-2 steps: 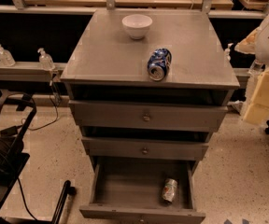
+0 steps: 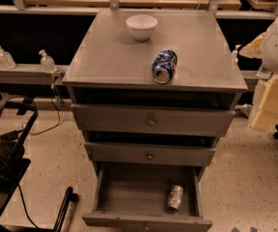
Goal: Pick 7up can from bottom drawer and place on counter
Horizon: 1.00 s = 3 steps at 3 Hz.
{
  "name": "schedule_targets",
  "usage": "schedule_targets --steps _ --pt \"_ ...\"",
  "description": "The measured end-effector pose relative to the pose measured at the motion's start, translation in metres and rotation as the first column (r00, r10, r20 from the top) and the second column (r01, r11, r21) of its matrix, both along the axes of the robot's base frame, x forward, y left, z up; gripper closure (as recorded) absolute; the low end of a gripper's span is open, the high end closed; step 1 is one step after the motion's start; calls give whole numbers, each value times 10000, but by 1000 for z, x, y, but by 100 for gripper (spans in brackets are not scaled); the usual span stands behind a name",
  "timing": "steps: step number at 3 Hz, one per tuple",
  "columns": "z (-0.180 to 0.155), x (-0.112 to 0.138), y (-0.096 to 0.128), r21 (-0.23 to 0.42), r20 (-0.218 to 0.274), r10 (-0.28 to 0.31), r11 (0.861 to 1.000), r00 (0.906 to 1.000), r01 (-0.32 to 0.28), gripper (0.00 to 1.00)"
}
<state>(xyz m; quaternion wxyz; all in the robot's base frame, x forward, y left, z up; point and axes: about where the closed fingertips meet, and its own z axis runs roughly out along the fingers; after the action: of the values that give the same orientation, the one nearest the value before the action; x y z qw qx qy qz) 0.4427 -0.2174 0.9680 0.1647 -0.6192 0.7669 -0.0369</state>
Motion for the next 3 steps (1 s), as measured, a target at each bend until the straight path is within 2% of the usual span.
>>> schedule_targets --steps 1,2,3 --pt "-40 8 2 246 293 1312 9910 9909 -1319 0" --pt "-81 7 4 239 583 2495 9676 9666 -2512 0" --pt "-127 0 14 -723 793 3108 9494 9471 -3055 0"
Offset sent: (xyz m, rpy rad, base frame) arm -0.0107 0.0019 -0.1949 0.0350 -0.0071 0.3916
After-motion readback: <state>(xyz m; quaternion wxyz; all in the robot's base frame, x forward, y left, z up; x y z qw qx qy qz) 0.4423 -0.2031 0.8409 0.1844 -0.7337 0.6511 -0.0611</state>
